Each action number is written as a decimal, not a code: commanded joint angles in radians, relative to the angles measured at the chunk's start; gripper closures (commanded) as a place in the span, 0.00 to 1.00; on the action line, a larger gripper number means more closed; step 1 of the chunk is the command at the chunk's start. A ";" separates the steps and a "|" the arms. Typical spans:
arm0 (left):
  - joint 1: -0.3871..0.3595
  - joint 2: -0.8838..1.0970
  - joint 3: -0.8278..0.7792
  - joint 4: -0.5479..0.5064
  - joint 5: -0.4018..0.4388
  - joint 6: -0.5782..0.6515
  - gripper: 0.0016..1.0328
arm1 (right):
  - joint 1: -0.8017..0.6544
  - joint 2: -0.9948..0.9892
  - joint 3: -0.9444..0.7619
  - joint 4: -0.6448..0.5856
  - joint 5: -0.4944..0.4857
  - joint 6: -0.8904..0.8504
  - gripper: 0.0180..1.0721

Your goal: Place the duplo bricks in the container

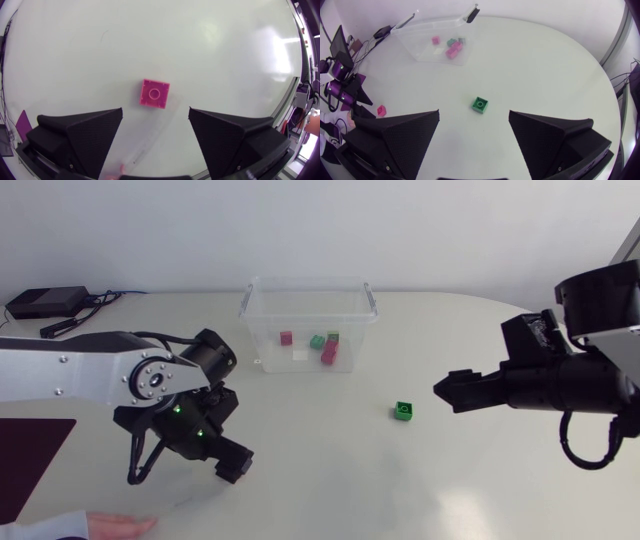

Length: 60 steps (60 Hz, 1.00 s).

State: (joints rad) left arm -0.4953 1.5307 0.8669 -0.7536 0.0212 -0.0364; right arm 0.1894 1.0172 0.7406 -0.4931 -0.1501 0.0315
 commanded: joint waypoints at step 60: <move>0.155 0.017 -0.074 0.212 -0.021 0.417 0.07 | 0.168 0.814 0.453 -0.139 0.291 0.406 0.08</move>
State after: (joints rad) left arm -0.3542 1.5379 0.8295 -0.5583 -0.0017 0.3275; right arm 0.3519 1.7859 1.1648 -0.6075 0.1112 0.3920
